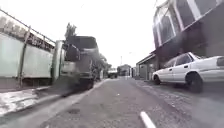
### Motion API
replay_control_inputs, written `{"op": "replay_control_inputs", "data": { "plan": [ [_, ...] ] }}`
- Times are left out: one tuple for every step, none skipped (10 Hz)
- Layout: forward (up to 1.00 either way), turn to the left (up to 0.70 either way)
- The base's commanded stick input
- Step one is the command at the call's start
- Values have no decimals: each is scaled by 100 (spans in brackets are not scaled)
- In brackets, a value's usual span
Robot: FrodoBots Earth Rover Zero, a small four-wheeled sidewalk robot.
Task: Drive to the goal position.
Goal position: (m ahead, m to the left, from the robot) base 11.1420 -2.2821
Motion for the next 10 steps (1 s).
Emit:
{"op": "replay_control_inputs", "data": {
  "plan": [
    [50, -50],
    [50, -44],
    [50, -37],
    [50, -31],
    [50, -24],
    [50, -17],
    [50, -11],
    [50, -4],
    [50, 0],
    [50, 0]
  ]
}}
